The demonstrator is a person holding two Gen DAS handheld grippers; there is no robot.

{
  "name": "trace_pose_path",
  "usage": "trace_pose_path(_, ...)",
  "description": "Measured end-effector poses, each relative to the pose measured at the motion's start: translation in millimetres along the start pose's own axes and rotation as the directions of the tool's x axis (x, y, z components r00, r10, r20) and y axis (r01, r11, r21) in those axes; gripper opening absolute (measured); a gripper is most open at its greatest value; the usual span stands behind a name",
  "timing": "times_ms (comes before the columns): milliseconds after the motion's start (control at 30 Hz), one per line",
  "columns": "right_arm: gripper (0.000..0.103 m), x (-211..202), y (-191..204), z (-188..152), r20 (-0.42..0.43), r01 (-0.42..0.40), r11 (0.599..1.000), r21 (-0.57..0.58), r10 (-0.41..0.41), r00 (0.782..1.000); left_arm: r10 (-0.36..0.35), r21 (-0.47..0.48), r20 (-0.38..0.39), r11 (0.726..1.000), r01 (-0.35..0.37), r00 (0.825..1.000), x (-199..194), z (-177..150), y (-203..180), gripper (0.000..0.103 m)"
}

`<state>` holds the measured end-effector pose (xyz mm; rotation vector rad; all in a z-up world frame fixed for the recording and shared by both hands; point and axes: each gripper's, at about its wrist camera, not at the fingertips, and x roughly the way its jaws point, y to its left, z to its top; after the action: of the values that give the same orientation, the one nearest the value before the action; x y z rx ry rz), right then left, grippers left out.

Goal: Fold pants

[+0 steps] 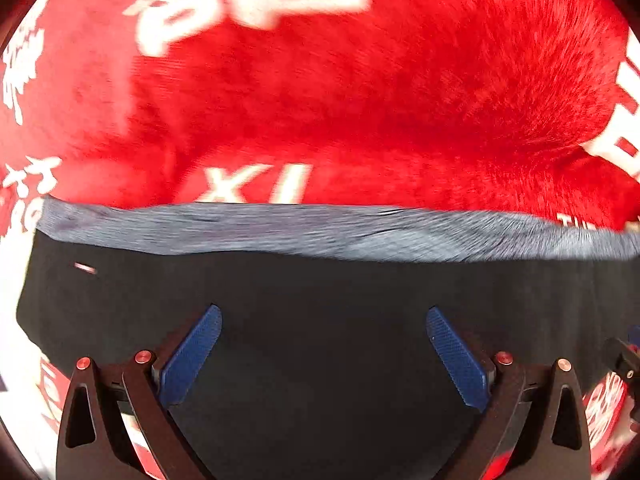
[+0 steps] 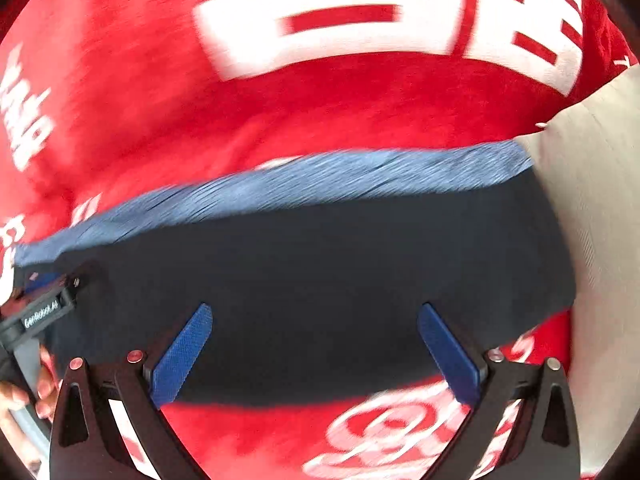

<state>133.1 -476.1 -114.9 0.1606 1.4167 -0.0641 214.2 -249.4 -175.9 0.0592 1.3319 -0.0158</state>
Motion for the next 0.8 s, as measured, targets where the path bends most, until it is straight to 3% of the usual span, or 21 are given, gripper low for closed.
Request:
trace_pose_path(100, 0.103, -11.1, 58.1, -22.3, 0.017, -0.042, 0.997, -0.06, 0.044, 0.999, 0.045, 0.013, 0.005, 0.999, -0.045, 0.999, -8.9, -7.7, 57.4, 0.103)
trace_pose_path(200, 0.103, -12.3, 122.5, -38.4, 0.007, -0.112, 0.985, -0.128, 0.114, 0.993, 0.142, -0.011, -0.023, 0.99, -0.143, 0.99, -1.0, -16.9, 128.1, 0.103)
trace_pose_path(333, 0.103, 3.1, 190.1, -51.1, -0.005, -0.133, 0.968, -0.215, 0.135, 0.991, 0.28, -0.06, -0.055, 0.957, -0.284, 0.958, 18.4, -36.0, 209.4, 0.103)
trace_pose_path(367, 0.103, 10.3, 202.8, -54.4, -0.01, -0.121, 0.963, -0.24, 0.123, 0.992, 0.332, -0.042, -0.067, 0.941, -0.335, 0.941, 28.7, -41.9, 226.9, 0.103)
trace_pose_path(400, 0.102, 22.0, 210.9, -60.1, -0.031, -0.1, 0.96, -0.262, 0.095, 0.995, 0.317, -0.036, -0.064, 0.947, -0.32, 0.946, 34.2, -46.3, 238.4, 0.103)
trace_pose_path(433, 0.102, 31.5, 215.0, -66.9, -0.074, -0.08, 0.963, -0.258, 0.063, 0.995, 0.251, -0.056, -0.029, 0.966, -0.252, 0.968, 34.9, -50.1, 249.0, 0.103)
trace_pose_path(467, 0.101, 35.1, 210.5, -76.3, -0.095, -0.083, 0.968, -0.237, 0.062, 0.994, 0.22, -0.045, -0.018, 0.974, -0.22, 0.975, 35.4, -51.6, 253.8, 0.103)
trace_pose_path(533, 0.101, 21.1, 195.6, -88.3, -0.075, -0.114, 0.974, -0.195, 0.101, 0.992, 0.233, -0.004, 0.0, 0.972, -0.233, 0.972, 40.0, -52.2, 245.8, 0.103)
trace_pose_path(600, 0.101, 4.7, 190.1, -100.8, -0.081, -0.226, 0.966, -0.126, 0.217, 0.973, 0.241, 0.02, 0.032, 0.97, -0.241, 0.97, 42.6, -52.7, 240.6, 0.103)
trace_pose_path(667, 0.101, 4.0, 187.4, -112.8, -0.117, -0.391, 0.92, 0.0, 0.389, 0.914, 0.22, 0.002, 0.04, 0.975, -0.22, 0.975, 41.6, -52.3, 242.4, 0.103)
trace_pose_path(733, 0.098, 13.6, 197.0, -121.8, -0.147, -0.494, 0.865, 0.081, 0.501, 0.853, 0.203, -0.003, 0.042, 0.979, -0.203, 0.978, 42.1, -51.7, 244.8, 0.103)
trace_pose_path(800, 0.086, 27.3, 217.8, -126.3, -0.166, -0.533, 0.84, 0.098, 0.542, 0.824, 0.199, 0.003, 0.044, 0.98, -0.2, 0.979, 44.0, -49.3, 246.5, 0.103)
